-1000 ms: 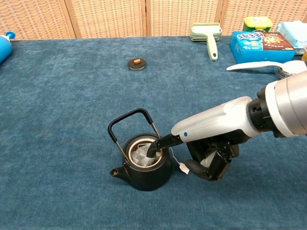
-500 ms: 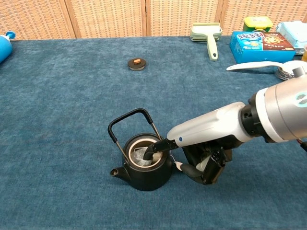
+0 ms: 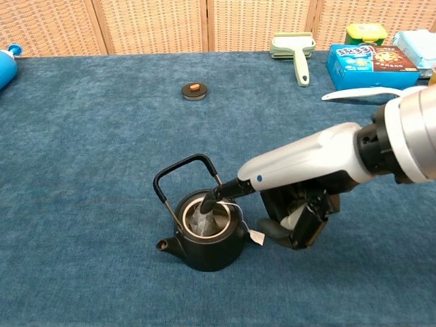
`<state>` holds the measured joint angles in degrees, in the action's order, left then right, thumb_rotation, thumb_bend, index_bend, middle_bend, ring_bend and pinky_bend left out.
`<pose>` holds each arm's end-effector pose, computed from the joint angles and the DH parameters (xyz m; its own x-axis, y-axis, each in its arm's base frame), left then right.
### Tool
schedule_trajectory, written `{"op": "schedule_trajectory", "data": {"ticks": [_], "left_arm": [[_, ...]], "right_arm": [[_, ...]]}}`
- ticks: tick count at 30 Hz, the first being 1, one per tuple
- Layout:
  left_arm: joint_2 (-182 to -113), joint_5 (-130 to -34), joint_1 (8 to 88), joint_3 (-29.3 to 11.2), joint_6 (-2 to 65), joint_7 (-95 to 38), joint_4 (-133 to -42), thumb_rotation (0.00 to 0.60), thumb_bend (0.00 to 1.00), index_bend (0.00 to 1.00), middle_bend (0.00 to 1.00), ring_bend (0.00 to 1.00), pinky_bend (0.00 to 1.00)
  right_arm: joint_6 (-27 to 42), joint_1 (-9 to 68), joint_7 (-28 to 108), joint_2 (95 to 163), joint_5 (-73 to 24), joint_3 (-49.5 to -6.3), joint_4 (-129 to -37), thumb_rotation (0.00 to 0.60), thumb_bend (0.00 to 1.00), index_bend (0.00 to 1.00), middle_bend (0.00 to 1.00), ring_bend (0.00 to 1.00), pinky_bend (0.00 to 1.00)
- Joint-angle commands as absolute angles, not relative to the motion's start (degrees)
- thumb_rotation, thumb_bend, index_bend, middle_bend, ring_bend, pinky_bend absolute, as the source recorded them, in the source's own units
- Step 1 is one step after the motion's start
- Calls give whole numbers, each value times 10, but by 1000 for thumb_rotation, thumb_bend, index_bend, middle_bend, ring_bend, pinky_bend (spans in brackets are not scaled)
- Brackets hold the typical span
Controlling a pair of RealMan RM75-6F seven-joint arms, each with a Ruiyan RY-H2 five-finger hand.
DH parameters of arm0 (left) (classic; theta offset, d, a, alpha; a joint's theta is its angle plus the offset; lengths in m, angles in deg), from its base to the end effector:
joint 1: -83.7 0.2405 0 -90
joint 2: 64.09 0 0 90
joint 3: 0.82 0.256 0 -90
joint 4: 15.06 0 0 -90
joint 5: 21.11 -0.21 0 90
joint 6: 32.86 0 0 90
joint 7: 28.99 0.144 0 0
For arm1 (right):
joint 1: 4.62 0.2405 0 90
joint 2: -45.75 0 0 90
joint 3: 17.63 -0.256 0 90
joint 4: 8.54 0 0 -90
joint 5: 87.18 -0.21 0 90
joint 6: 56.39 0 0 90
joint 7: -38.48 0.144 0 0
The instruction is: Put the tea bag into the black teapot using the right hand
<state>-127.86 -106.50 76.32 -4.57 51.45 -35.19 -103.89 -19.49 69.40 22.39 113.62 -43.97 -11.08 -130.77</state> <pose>-0.3157 0.1994 0.1686 0.3545 -0.0212 0.9348 0.9342 -0.0356 -0.3551 -0.0445 -0.2410 0.0014 0.5902 -0.6867 0.4243 -0.7798 -0.6209 0.0799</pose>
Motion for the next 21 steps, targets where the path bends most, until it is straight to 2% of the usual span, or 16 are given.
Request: {"op": "schedule_trajectory", "data": {"ticks": [1, 6, 21], "left_arm": [[-1278, -1065, 763, -46, 515, -351, -1039, 600, 276, 133, 140, 62, 148], [-1279, -1065, 762, -45, 513, -349, -1040, 600, 276, 133, 140, 62, 148], [-1277, -1062, 765, -45, 513, -347, -1040, 600, 276, 134, 140, 62, 148]], "right_arm": [[-192, 691, 227, 1131, -436, -114, -1310, 600, 793, 25, 1000, 1000, 1000], [-195, 687, 232, 1128, -434, -117, -1304, 600, 791, 25, 1000, 1000, 1000], [-219, 682, 248, 1179, -441, -119, -1248, 600, 791, 25, 1000, 1000, 1000]]}}
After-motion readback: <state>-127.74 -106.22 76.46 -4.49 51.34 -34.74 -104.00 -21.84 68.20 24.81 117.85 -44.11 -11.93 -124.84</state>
